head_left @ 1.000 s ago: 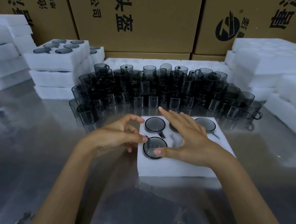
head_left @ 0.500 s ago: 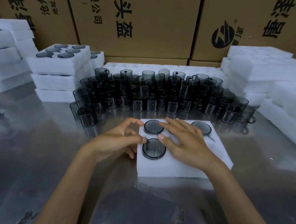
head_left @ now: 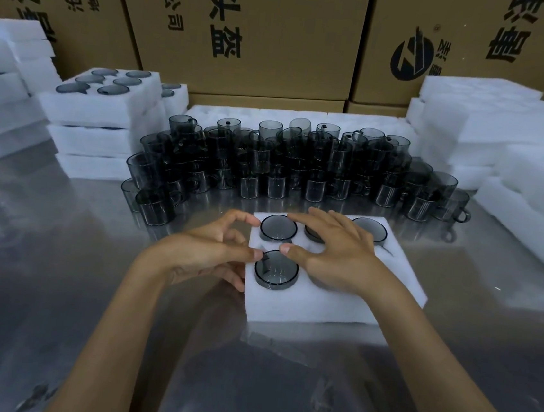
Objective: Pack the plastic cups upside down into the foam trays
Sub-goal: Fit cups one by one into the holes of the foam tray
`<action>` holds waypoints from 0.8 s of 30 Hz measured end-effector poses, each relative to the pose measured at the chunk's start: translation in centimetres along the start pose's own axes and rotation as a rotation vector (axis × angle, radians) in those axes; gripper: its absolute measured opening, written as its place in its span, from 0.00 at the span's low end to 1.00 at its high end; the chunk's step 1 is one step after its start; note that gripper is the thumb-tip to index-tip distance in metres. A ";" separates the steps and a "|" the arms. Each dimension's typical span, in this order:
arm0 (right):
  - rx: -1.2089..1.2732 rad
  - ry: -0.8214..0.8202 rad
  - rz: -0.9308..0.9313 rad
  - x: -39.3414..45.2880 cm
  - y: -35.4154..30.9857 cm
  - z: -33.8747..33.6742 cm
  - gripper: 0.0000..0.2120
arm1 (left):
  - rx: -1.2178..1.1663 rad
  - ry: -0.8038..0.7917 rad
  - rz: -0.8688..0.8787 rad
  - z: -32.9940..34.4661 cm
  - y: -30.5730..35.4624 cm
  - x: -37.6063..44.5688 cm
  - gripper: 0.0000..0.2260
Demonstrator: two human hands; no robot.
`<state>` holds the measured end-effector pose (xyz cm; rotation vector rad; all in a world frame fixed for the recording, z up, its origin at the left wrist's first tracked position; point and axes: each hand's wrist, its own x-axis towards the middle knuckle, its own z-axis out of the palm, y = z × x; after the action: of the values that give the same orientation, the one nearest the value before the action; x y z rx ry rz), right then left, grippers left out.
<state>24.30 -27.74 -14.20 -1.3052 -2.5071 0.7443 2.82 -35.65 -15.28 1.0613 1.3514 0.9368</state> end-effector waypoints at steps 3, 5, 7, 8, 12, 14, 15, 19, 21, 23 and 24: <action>0.004 0.019 0.011 0.1 0.0 0.1 0.28 | -0.024 0.009 0.009 0.0 -0.2 -0.1 0.31; 0.018 0.027 0.014 0.2 0.1 0.1 0.27 | -0.016 0.021 0.028 0.1 -0.4 -0.2 0.30; 0.043 0.037 0.014 0.2 0.2 0.1 0.26 | 0.027 0.013 0.038 0.0 -0.5 -0.6 0.26; 0.057 0.047 0.013 0.2 0.3 0.2 0.26 | 0.056 0.007 0.047 -0.2 -0.5 -0.9 0.25; 0.137 0.114 0.024 0.1 0.6 0.6 0.25 | 0.206 0.348 0.202 -1.6 -0.4 -0.6 0.09; 0.136 0.147 0.008 0.2 0.7 0.9 0.24 | 0.286 0.748 0.322 -2.5 -0.5 0.2 0.13; 0.132 0.159 0.002 0.2 0.8 1.0 0.23 | 0.293 0.930 0.377 -2.9 -0.6 0.5 0.15; 0.250 0.191 0.012 0.3 0.7 1.0 0.12 | 0.386 1.324 0.441 -6.0 -0.5 0.9 0.21; 0.290 0.195 0.015 0.4 0.7 1.0 0.03 | 0.425 1.319 0.353 -7.8 -0.1 1.4 0.23; 0.310 0.197 0.006 0.6 1.0 1.1 0.06 | 0.463 1.303 0.241 -9.1 0.0 2.1 0.21; 0.315 0.204 0.001 0.6 1.0 1.1 0.09 | 0.487 1.299 0.218 -9.5 0.0 2.4 0.18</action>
<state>24.24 -27.16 -15.74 -1.2032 -2.1276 0.9120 -6.61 -32.89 -15.42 0.9416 2.6563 1.6290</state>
